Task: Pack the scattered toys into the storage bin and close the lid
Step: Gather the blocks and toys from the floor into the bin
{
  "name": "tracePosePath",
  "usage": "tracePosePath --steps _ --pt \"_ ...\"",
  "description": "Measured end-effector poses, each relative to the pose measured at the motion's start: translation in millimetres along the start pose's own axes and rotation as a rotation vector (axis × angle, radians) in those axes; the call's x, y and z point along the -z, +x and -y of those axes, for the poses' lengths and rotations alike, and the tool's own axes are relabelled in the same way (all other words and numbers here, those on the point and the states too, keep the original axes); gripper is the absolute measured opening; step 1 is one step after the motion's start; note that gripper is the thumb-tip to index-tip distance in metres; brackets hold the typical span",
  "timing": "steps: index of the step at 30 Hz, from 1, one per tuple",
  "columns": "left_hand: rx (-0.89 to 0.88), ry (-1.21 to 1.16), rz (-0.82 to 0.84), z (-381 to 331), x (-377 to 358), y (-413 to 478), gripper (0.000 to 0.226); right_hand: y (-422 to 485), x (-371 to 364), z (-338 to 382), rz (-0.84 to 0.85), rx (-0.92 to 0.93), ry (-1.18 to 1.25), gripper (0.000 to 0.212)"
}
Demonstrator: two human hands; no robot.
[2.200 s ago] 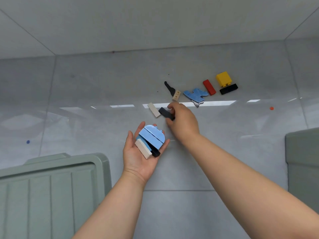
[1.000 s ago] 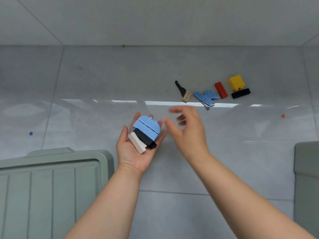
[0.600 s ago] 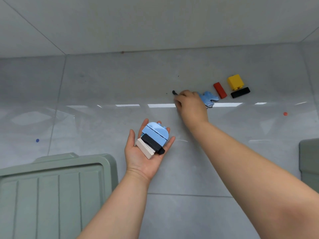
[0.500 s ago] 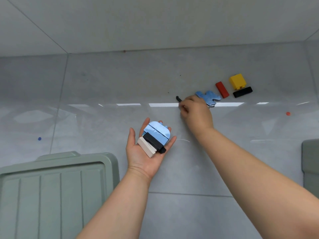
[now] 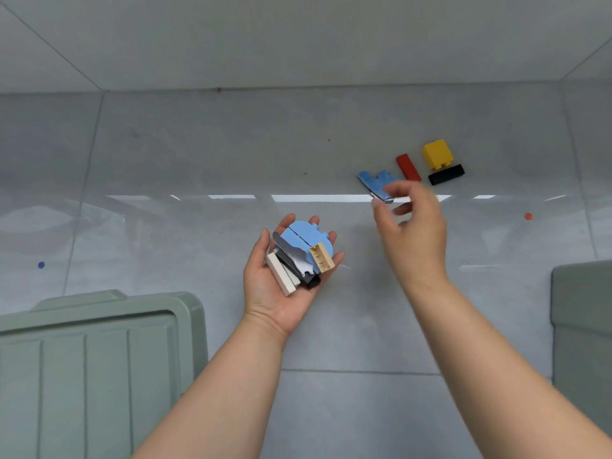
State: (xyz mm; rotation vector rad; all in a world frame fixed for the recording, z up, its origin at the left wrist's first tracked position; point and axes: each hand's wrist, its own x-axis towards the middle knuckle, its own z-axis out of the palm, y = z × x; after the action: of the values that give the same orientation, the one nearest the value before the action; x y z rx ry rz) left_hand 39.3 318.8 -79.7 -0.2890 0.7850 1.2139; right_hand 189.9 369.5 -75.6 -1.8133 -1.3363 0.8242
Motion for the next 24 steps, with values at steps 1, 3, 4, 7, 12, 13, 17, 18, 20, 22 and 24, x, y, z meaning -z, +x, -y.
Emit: tracePosePath --steps 1,3,4,7,12,13,17,18,20,22,24 --pt "0.001 -0.005 -0.004 0.8 0.3 0.5 0.037 16.4 1.0 -10.3 0.002 -0.009 -0.095 0.033" --pt "0.007 -0.013 -0.007 3.5 -0.7 0.3 0.039 40.5 -5.1 -26.2 0.101 -0.021 -0.28 0.053" --pt "0.012 -0.014 -0.007 5.1 -2.1 0.0 0.04 47.5 -9.9 -30.1 0.16 -0.013 -0.37 0.057" --pt "0.015 -0.032 -0.006 7.5 -5.2 -0.4 0.04 53.8 -22.1 -37.1 0.25 0.104 -0.565 0.047" --pt "0.019 -0.035 -0.014 5.8 -3.2 3.5 0.042 35.2 -15.1 -55.3 0.128 0.149 -0.559 0.042" --pt "0.02 -0.034 -0.018 5.6 -2.4 4.4 0.042 30.2 -12.7 -60.1 0.108 0.16 -0.544 0.039" --pt "0.017 -0.03 -0.041 8.3 1.2 7.0 0.039 23.6 -3.0 -63.5 0.072 0.264 -0.526 0.021" --pt "0.018 -0.02 -0.049 9.9 1.9 7.5 0.038 22.7 -0.3 -57.6 0.045 0.206 -0.469 0.016" --pt "0.029 -0.009 -0.052 12.8 1.5 8.5 0.039 13.3 2.4 -35.8 0.002 0.134 -0.209 0.015" --pt "0.042 -0.004 -0.045 15.8 -0.6 9.4 0.042 -9.3 0.7 -4.0 -0.017 0.284 -0.007 0.02" --pt "0.046 -0.004 -0.054 18.1 -2.7 9.4 0.046 -35.6 -7.4 16.8 0.038 0.506 -0.043 0.028"
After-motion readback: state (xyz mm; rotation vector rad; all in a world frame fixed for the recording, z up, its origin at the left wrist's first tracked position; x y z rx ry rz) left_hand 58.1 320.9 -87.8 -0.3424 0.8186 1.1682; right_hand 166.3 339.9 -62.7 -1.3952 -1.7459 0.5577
